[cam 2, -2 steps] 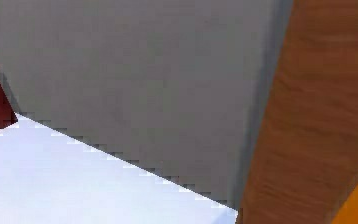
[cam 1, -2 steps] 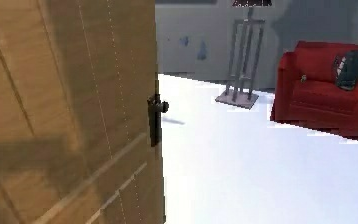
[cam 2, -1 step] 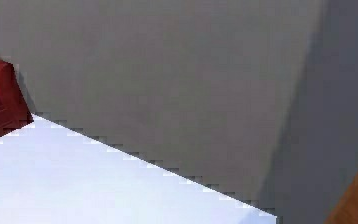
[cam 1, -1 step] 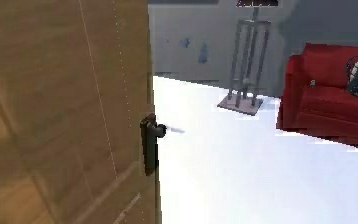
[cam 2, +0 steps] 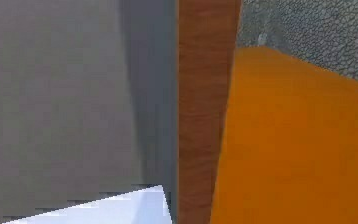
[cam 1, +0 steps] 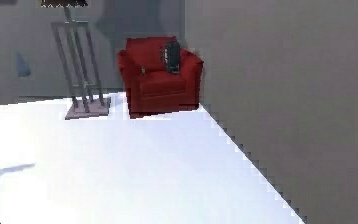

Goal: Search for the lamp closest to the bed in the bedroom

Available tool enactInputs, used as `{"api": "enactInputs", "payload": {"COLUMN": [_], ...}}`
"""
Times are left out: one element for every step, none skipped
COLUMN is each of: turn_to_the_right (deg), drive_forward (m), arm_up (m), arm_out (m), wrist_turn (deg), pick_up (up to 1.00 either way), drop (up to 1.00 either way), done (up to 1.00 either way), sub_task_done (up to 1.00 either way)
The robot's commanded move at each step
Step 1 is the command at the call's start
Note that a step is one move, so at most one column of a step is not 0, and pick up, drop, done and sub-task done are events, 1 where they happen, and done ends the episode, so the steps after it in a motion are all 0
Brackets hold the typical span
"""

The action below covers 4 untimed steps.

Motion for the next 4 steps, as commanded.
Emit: {"api": "enactInputs", "payload": {"turn_to_the_right": [45.0,27.0,0.0,-45.0], "drive_forward": [0.0,0.0,0.1,0.0], "arm_up": [0.0,0.0,0.0,0.0], "arm_out": [0.0,0.0,0.0,0.0], "wrist_turn": [0.0,0.0,0.0,0.0], "pick_up": [0.0,0.0,0.0,0.0], "drop": [0.0,0.0,0.0,0.0], "done": [0.0,0.0,0.0,0.0], "sub_task_done": [0.0,0.0,0.0,0.0]}}
